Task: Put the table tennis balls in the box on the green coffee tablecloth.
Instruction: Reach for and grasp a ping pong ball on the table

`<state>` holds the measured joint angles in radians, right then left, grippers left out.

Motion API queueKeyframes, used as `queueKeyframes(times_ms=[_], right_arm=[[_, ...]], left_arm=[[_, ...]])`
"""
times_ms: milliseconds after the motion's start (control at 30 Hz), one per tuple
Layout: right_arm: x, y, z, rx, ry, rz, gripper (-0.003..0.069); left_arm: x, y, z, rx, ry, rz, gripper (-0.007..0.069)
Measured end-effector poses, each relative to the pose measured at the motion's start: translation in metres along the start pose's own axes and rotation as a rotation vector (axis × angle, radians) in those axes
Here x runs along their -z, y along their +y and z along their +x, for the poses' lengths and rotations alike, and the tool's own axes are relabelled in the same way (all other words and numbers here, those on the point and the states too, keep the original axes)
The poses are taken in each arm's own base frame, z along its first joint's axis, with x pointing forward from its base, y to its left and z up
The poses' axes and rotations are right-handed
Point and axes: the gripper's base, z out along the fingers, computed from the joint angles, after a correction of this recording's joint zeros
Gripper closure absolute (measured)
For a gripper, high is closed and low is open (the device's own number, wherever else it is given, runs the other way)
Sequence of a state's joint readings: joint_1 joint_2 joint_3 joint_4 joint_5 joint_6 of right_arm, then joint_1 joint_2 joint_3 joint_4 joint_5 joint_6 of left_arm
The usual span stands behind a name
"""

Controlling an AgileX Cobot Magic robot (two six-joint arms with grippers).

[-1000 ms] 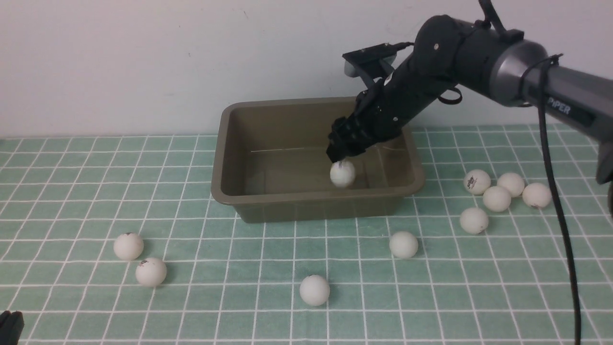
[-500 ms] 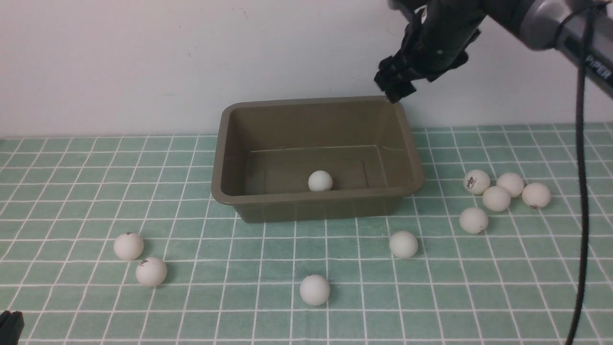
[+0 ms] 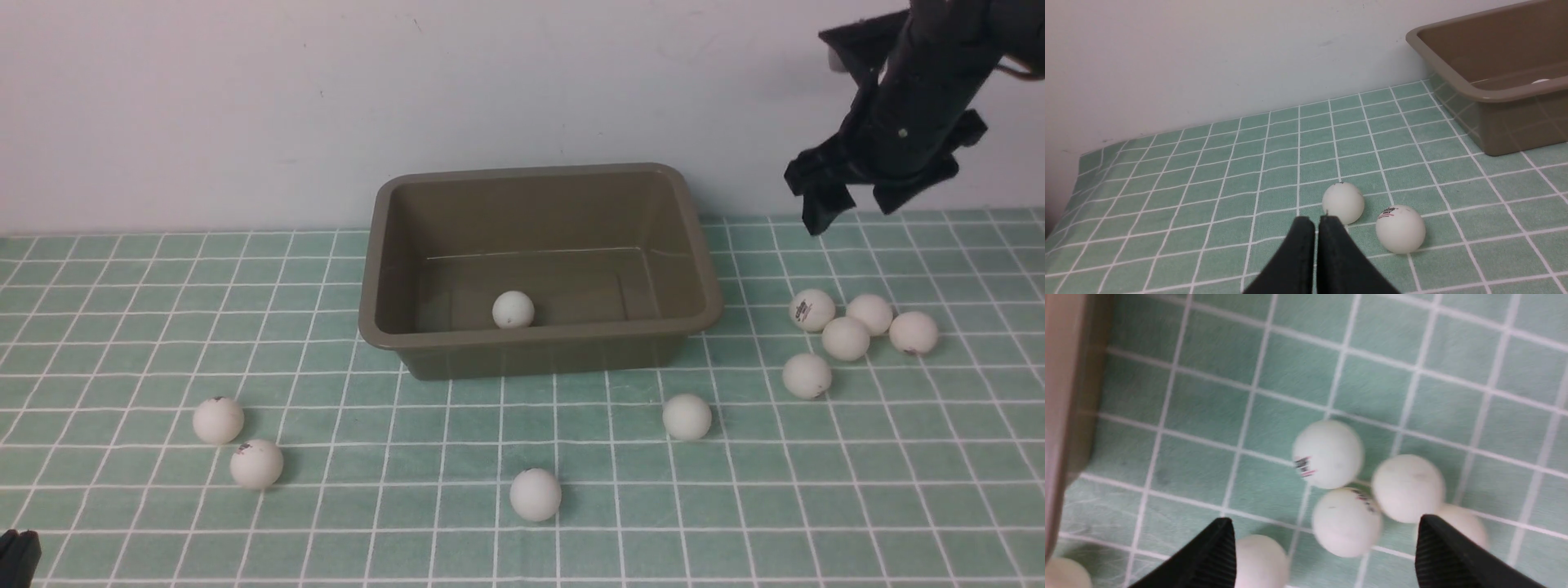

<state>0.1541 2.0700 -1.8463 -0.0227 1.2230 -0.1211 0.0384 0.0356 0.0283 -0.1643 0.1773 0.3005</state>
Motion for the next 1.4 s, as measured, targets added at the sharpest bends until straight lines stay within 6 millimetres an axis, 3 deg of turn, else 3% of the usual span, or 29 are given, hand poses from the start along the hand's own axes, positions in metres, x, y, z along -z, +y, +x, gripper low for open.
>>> queueKeyframes(times_ms=[233, 567, 833, 933, 1133, 1267, 1400], right_arm=[[-0.016, 0.003, 0.001, 0.012, -0.031, -0.017, 0.0126], [-0.071, 0.004, 0.002, 0.028, 0.031, -0.018, 0.0126], [-0.088, 0.004, 0.003, 0.038, 0.045, -0.009, 0.0126], [-0.099, 0.005, 0.006, 0.039, 0.065, -0.012, 0.016], [-0.101, 0.005, 0.005, 0.039, 0.064, -0.012, 0.0295], [-0.097, 0.004, 0.005, 0.039, 0.078, -0.012, 0.0295], [-0.068, 0.0, -0.013, 0.036, 0.07, 0.002, 0.0295]], left_arm=[[0.0, 0.0, 0.0, 0.0, 0.0, 0.0, 0.0629], [0.0, 0.0, 0.0, 0.0, 0.0, 0.0, 0.0629], [0.0, 0.0, 0.0, 0.0, 0.0, 0.0, 0.0629], [0.0, 0.0, 0.0, 0.0, 0.0, 0.0, 0.0629], [0.0, 0.0, 0.0, 0.0, 0.0, 0.0, 0.0629], [0.0, 0.0, 0.0, 0.0, 0.0, 0.0, 0.0629], [0.0, 0.0, 0.0, 0.0, 0.0, 0.0, 0.0629]])
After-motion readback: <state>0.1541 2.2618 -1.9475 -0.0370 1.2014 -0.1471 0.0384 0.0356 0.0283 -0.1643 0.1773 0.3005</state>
